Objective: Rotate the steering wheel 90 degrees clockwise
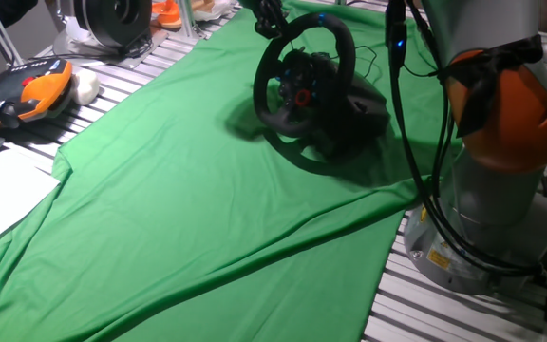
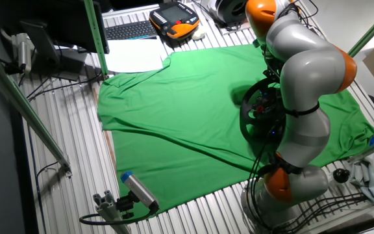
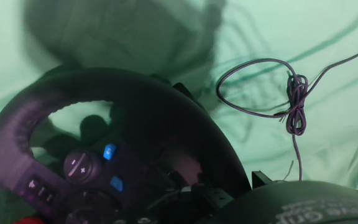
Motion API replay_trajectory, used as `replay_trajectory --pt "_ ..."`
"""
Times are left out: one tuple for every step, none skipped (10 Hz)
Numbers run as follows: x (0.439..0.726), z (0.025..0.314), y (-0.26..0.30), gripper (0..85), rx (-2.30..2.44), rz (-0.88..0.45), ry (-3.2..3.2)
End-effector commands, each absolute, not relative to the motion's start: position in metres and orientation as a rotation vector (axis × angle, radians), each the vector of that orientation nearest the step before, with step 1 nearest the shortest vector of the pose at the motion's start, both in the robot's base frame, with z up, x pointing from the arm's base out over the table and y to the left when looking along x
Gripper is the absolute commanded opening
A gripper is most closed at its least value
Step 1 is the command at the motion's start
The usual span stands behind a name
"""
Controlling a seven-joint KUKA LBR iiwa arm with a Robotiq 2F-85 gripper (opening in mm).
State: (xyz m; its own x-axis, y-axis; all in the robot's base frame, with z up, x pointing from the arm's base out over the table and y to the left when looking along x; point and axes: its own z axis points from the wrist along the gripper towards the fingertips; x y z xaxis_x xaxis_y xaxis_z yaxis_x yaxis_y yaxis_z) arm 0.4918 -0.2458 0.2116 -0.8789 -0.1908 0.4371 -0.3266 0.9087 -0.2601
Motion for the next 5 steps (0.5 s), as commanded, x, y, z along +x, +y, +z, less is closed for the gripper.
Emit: replay_trajectory --pt "0.4915 0.2118 -0.2461 0.0 0.378 0.459 -2.663" --pt "0.4904 0.2122 -0.2467 0.0 0.376 0.459 -2.663" --pt "0.4894 0.2125 -0.2471 0.0 0.376 0.455 -2.663" --pt "0.4889 0.2127 -0.2473 0.0 0.374 0.452 -2.663" --pt "0.4882 0.2129 -0.2476 0.0 0.374 0.452 -2.663"
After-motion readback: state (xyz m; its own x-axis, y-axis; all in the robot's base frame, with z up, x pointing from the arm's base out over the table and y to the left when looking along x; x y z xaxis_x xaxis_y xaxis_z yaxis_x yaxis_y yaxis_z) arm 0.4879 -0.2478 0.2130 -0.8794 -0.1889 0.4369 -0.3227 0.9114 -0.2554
